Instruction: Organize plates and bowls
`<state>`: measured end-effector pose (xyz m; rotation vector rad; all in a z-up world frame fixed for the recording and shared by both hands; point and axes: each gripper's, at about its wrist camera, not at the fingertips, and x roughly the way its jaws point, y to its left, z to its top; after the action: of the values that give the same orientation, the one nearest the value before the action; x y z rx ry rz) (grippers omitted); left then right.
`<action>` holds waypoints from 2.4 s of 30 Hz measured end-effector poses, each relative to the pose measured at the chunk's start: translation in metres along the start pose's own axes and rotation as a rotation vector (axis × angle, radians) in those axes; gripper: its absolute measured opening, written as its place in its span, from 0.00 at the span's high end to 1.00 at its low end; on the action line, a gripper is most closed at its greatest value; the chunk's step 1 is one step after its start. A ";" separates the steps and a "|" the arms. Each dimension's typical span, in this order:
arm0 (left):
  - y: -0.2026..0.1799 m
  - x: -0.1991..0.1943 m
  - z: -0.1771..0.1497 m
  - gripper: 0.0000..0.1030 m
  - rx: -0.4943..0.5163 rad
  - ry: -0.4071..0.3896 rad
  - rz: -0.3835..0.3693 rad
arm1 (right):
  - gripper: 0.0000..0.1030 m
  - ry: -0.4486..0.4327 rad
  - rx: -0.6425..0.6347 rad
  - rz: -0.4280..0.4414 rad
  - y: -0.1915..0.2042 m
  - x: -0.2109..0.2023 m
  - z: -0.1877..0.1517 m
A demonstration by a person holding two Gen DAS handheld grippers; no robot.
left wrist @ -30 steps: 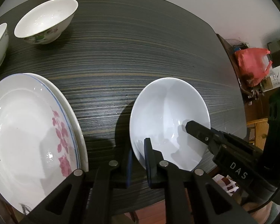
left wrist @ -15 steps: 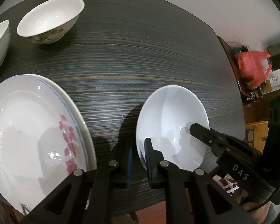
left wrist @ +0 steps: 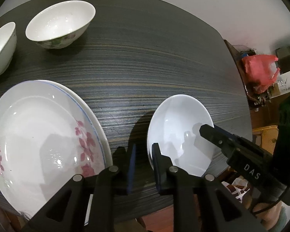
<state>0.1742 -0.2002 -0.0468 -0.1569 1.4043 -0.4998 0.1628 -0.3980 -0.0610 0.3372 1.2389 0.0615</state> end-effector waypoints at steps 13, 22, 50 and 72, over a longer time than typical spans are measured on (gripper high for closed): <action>0.008 -0.046 -0.004 0.77 0.028 -0.074 -0.038 | 0.78 -0.044 -0.006 -0.011 0.008 -0.015 0.011; 0.061 -0.095 0.017 0.77 -0.062 -0.181 0.010 | 0.78 -0.084 -0.061 0.009 0.035 -0.031 0.031; 0.176 -0.069 0.114 0.77 -0.368 -0.184 -0.096 | 0.78 0.021 -0.163 0.120 0.163 0.074 0.142; 0.157 -0.045 0.142 0.78 -0.267 -0.171 0.083 | 0.92 0.044 -0.198 0.085 0.169 0.112 0.165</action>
<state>0.3452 -0.0678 -0.0429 -0.3475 1.2990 -0.2225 0.3776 -0.2479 -0.0688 0.2172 1.2504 0.2637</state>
